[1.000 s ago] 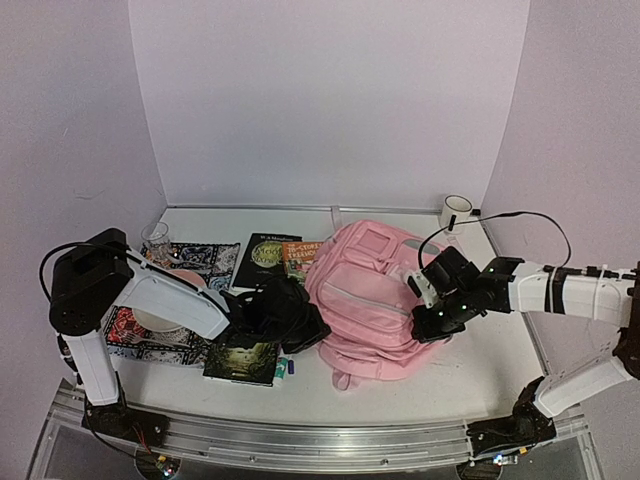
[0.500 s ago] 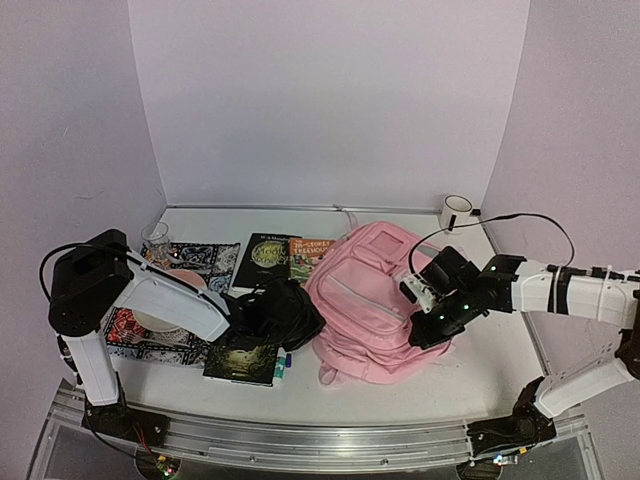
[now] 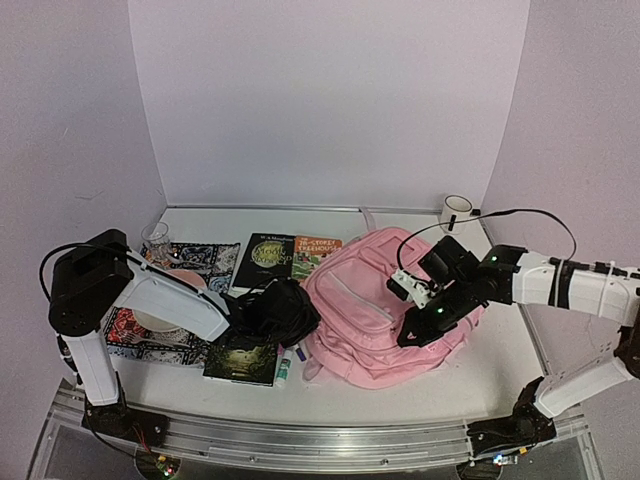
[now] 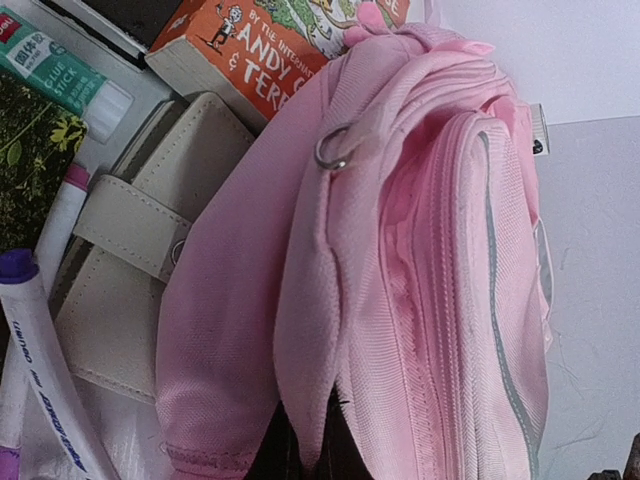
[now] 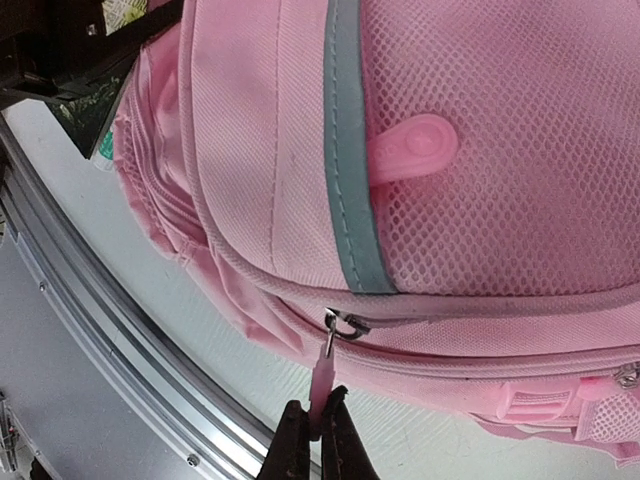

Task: Pack the student bag
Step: Move the student bag to the center of the board.

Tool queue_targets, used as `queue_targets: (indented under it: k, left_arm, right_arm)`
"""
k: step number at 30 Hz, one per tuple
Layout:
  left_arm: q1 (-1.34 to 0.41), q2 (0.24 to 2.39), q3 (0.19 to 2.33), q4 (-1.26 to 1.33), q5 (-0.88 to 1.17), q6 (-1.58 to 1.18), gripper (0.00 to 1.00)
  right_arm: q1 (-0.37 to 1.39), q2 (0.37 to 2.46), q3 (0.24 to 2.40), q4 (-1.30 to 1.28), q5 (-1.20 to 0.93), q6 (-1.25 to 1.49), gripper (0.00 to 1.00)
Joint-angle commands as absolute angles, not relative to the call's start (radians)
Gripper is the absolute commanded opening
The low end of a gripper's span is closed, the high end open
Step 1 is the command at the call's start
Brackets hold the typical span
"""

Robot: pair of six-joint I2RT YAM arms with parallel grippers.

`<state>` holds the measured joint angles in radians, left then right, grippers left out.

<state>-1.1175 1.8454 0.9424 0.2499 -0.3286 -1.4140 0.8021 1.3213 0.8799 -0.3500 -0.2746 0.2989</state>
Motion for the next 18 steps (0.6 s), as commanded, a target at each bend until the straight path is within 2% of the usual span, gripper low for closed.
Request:
queue_targets:
  k: [1,15,18]
  left_arm:
    - [-1.146,1.821,1.032,0.394,-0.386,-1.401,0.00]
    - [-1.186,1.813,1.052,0.420,-0.387,-1.374,0.00]
    - [-1.184,1.772,1.013,0.419,-0.445,-1.358,0.00]
  right_arm:
    - [0.831,1.387,0.954,-0.140,-0.436,0.288,0.00]
    - [0.894,1.489,1.036,-0.011,-0.446,0.374,0.00]
    - [0.895,1.437,1.011,-0.062,-0.357,0.355,0.00]
